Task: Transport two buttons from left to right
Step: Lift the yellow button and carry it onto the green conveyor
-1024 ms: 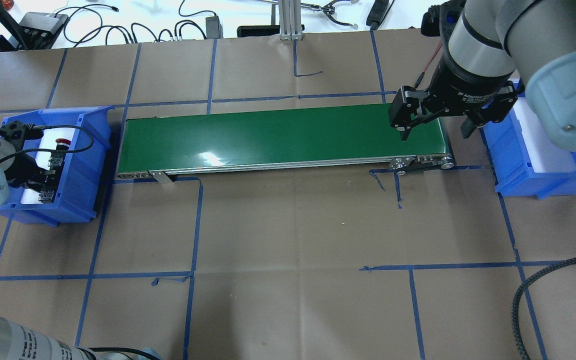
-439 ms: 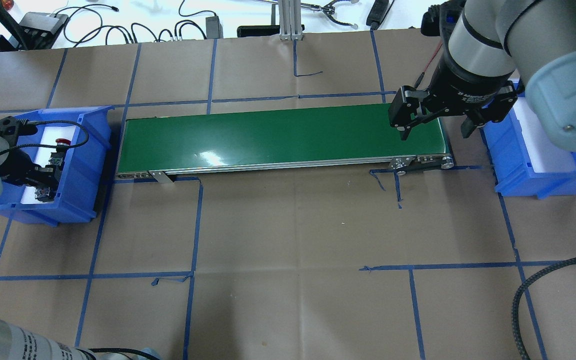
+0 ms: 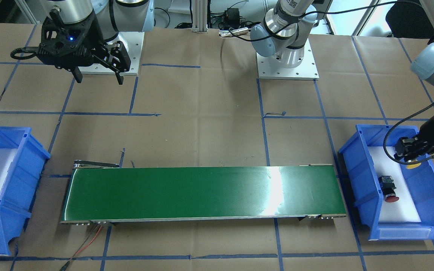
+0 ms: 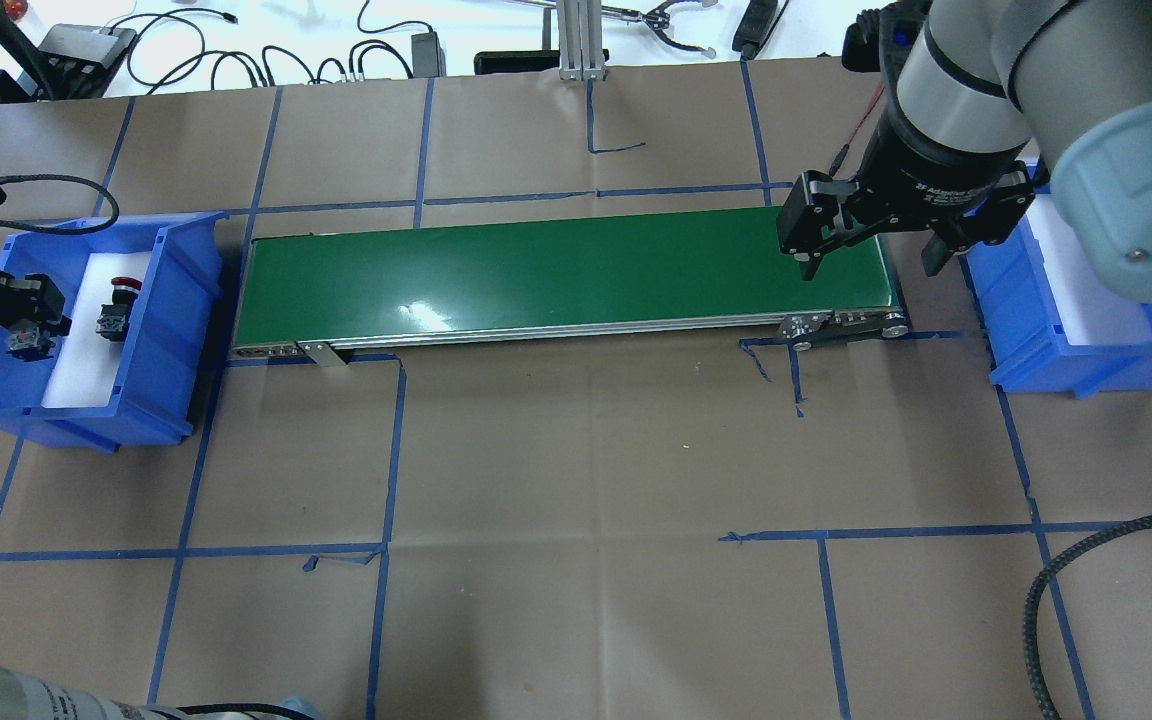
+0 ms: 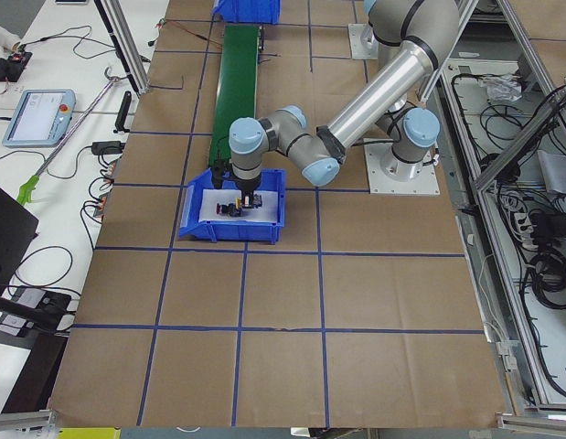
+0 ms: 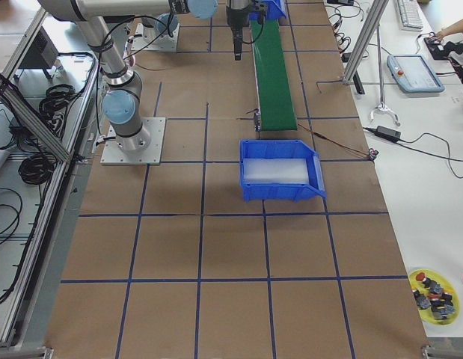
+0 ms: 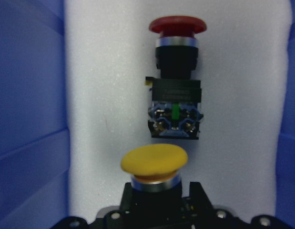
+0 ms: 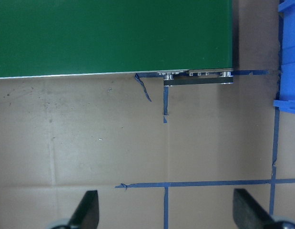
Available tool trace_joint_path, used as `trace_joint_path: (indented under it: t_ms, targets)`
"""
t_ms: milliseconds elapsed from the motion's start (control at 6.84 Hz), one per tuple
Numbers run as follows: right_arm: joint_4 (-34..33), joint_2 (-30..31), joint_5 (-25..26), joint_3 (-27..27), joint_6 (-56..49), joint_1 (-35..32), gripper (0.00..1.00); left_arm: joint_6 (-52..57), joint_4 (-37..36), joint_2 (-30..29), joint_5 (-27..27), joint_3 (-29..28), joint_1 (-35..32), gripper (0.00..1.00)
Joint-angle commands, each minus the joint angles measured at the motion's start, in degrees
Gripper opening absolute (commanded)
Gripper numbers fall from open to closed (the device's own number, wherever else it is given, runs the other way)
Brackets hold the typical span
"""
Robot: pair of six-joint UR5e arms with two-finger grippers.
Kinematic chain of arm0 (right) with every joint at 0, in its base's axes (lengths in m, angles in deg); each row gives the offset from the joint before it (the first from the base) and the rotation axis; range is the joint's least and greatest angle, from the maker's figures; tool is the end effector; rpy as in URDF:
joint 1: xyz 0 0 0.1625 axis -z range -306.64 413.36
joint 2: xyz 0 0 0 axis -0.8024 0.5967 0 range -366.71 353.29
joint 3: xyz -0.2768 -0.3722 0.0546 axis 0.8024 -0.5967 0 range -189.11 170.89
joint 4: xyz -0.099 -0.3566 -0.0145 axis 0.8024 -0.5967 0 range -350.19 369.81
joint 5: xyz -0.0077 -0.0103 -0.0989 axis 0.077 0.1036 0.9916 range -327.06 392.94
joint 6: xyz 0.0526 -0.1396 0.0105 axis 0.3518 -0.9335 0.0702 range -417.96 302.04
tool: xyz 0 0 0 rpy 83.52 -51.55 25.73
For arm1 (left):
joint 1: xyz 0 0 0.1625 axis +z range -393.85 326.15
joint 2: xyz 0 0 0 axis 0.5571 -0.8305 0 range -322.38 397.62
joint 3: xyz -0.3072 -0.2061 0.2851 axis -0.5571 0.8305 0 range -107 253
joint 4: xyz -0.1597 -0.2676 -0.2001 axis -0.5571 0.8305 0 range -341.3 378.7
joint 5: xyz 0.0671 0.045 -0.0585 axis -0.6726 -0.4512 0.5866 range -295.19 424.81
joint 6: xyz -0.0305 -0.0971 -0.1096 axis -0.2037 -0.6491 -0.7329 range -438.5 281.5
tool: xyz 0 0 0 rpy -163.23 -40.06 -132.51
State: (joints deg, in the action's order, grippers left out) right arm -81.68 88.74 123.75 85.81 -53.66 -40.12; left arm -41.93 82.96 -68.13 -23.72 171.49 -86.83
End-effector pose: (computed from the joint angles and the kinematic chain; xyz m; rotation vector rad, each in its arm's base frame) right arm 0.1556 -0.3974 0.4847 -0.0227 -3.1292 0.0567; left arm 0.2190 -0.5181 0.3234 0.0120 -3.1362 0.0572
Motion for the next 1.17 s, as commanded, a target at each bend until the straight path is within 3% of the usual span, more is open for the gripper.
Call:
trace_joint_path:
  t_ms: [0, 439, 1024]
  targets:
    - [0.00, 0.09, 0.07, 0.00, 0.00, -0.03, 1.00, 0.00, 8.84, 0.55, 0.03, -8.37, -2.72, 0.11]
    - [0.00, 0.18, 0.07, -0.09, -0.79, -0.03, 1.00, -8.21, 11.51, -2.77, -0.24, -15.51, -13.52, 0.11]
    - [0.61, 0.00, -0.19, -0.18, -0.79, 0.06, 1.00, -20.56, 10.27, -7.43, -0.06, -13.16, -24.96, 0.11]
